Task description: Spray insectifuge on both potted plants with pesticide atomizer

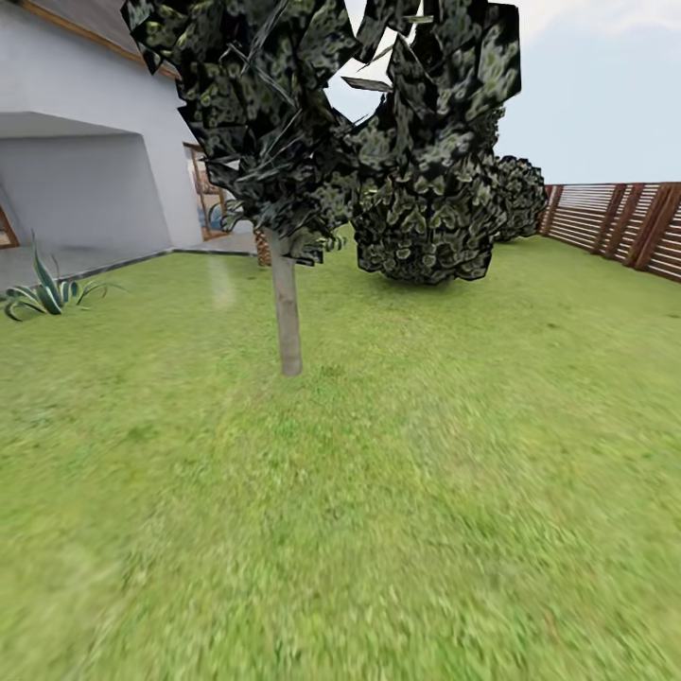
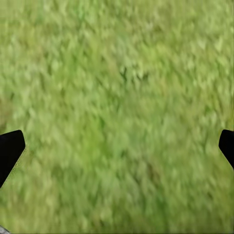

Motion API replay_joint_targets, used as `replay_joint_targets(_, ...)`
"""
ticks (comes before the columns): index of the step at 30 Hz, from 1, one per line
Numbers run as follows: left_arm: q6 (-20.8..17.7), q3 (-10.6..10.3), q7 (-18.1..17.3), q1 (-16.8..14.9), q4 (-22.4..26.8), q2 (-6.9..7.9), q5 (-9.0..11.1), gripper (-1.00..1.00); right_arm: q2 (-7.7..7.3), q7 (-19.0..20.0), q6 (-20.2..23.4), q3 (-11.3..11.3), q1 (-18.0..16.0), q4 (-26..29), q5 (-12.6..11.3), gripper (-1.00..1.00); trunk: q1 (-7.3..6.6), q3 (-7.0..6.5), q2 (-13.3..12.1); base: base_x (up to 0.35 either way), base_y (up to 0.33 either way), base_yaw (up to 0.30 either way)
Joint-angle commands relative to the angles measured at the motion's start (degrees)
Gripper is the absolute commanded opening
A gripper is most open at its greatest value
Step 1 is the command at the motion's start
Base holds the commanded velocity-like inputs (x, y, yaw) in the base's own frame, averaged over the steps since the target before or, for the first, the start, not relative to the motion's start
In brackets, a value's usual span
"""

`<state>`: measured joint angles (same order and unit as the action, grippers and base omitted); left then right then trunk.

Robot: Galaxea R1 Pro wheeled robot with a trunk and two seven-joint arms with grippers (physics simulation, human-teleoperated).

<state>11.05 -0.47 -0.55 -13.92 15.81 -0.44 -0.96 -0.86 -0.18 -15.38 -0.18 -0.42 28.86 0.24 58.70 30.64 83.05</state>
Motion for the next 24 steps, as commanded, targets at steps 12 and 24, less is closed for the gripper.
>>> replay_joint_targets(12, 0.2, 0.03, -0.06, -0.05, -0.08, 0.0, -0.1, 1.0, 0.05, -0.08, -0.21, -0.08, -0.02, 0.89, -0.18, 1.0, 0.03, 0.14, 0.02, 0.326, 0.0, 0.272)
replay_joint_targets(24, 0.2, 0.03, -0.06, -0.05, -0.08, 0.0, -0.1, 1.0, 0.07, -0.08, -0.18, -0.08, -0.02, 0.68, -0.15, 1.0, 0.03, 0.14, 0.02, 0.326, 0.0, 0.277)
